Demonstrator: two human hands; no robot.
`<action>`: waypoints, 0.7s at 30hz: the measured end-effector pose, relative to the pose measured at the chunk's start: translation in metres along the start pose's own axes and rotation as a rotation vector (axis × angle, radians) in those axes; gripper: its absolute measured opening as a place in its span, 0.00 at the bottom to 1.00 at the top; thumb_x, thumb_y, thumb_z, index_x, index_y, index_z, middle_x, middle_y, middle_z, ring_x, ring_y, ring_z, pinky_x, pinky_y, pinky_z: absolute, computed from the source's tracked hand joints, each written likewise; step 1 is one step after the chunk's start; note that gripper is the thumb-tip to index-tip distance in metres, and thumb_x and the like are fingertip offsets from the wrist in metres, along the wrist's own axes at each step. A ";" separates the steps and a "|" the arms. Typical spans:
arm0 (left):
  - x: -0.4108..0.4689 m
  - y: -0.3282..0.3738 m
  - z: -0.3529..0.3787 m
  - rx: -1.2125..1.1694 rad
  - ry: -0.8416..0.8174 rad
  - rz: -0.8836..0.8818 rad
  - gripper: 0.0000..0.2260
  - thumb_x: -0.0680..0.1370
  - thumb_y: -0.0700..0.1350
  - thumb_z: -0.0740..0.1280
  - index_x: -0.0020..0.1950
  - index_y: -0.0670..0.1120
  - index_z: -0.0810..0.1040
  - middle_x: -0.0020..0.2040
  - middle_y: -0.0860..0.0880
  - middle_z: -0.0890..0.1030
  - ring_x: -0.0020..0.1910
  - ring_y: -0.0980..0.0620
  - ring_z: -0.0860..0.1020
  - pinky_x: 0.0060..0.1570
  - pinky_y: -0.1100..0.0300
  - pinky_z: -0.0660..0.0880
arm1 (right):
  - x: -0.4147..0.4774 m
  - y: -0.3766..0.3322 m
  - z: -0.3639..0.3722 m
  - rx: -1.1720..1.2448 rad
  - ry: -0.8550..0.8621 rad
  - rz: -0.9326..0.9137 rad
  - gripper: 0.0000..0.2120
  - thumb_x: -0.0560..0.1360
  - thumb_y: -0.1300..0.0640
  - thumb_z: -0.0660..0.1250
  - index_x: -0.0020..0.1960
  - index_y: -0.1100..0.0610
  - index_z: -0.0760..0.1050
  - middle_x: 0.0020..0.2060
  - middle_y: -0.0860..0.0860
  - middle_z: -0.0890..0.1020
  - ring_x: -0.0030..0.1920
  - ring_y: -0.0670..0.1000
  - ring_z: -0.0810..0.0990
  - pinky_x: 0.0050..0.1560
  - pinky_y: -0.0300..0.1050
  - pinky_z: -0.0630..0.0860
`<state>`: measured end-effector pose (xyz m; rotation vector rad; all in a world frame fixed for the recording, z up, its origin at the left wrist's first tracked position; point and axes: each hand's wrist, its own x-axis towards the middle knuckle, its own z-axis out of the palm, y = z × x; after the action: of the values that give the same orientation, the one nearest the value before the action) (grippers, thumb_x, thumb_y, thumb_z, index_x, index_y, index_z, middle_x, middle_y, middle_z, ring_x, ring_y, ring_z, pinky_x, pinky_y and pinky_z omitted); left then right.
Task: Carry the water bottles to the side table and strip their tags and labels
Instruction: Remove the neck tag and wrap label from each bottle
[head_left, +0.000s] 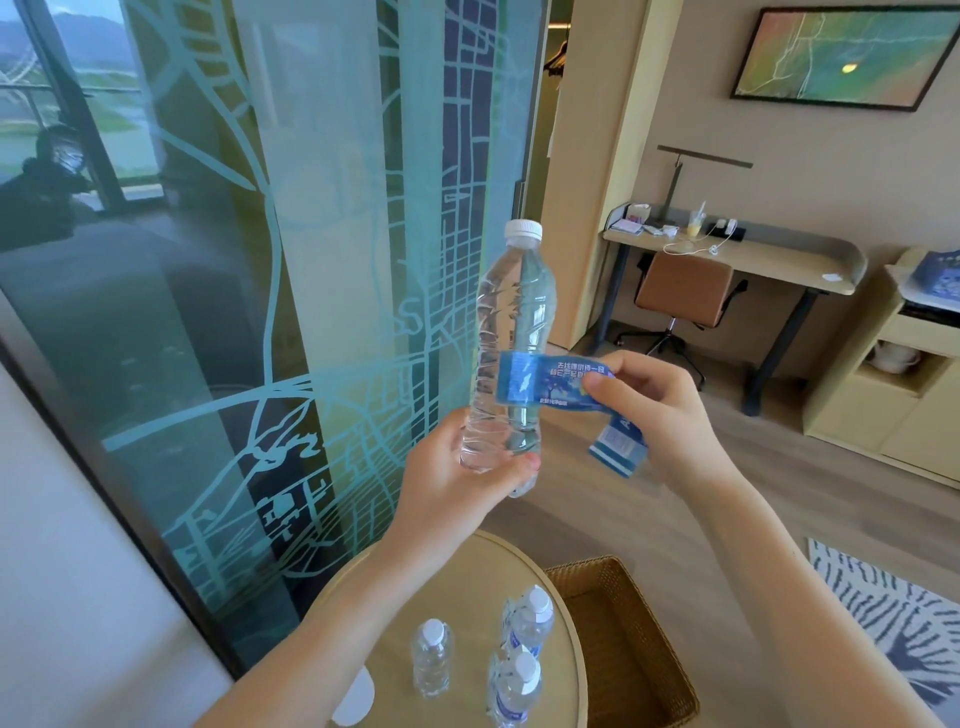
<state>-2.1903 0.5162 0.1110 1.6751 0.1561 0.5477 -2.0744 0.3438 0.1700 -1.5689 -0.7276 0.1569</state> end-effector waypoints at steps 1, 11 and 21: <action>0.000 -0.002 0.000 0.005 0.008 -0.004 0.14 0.70 0.44 0.79 0.54 0.53 0.82 0.47 0.55 0.87 0.46 0.58 0.85 0.44 0.71 0.77 | -0.001 -0.002 0.001 0.003 0.005 -0.008 0.08 0.76 0.55 0.73 0.38 0.50 0.82 0.38 0.49 0.87 0.38 0.45 0.85 0.37 0.34 0.78; -0.001 -0.012 0.001 0.081 0.066 0.003 0.15 0.70 0.45 0.78 0.54 0.55 0.82 0.45 0.59 0.86 0.46 0.60 0.84 0.46 0.70 0.77 | -0.010 -0.012 0.016 -0.063 -0.001 -0.017 0.05 0.76 0.61 0.73 0.41 0.57 0.83 0.38 0.50 0.87 0.39 0.44 0.85 0.37 0.34 0.78; -0.002 -0.011 0.007 0.182 0.103 0.000 0.17 0.66 0.55 0.75 0.54 0.57 0.81 0.43 0.58 0.86 0.44 0.58 0.84 0.51 0.48 0.81 | -0.017 -0.019 0.030 -0.065 0.005 -0.072 0.09 0.76 0.63 0.73 0.40 0.52 0.84 0.38 0.53 0.87 0.37 0.45 0.85 0.35 0.33 0.77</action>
<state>-2.1870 0.5115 0.0992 1.8242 0.2883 0.6353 -2.1103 0.3596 0.1775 -1.6023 -0.7910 0.0766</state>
